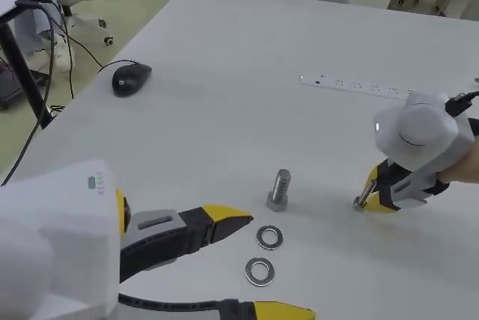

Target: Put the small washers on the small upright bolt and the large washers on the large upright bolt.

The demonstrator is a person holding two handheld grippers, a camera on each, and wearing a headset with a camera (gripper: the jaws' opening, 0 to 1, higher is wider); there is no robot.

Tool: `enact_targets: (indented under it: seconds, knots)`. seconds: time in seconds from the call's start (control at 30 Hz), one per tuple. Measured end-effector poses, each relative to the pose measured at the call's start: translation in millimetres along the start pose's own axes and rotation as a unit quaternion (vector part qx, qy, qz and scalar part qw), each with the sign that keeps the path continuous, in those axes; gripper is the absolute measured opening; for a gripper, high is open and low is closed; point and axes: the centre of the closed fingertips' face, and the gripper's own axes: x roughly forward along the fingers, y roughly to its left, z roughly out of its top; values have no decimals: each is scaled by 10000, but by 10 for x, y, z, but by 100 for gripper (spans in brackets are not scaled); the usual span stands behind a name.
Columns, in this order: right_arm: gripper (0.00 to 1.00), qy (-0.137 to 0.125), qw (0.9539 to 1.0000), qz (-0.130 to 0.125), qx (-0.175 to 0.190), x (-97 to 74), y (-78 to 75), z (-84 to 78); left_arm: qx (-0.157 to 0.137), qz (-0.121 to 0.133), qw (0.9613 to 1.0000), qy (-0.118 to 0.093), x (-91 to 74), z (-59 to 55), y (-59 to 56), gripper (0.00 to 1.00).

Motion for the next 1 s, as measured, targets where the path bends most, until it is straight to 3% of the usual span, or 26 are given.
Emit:
enact_targets:
  seconds: [0.2, 0.37, 0.57, 0.8, 1.0]
  knots:
    - [16, 1, 9999, -53, 87, -93, 45, -53, 30, 1, 10000, -1, -11, 8, -25, 57]
    - [16, 4, 9998, -88, 150, -174, 169, -73, 103, 4, 9999, -38, -35, 39, -57, 57]
    - [17, -93, 9999, 62, 109, -191, 452, 55, 266, -18, 9996, -30, -76, 72, -125, 57]
    - [17, -186, 9995, 247, -10, -83, 747, 224, 431, 24, 9991, 30, -156, 40, -188, 58]
    - [16, -278, 9986, 447, -61, -16, 958, 423, 453, 127, 9989, -38, -259, 60, -209, 58]
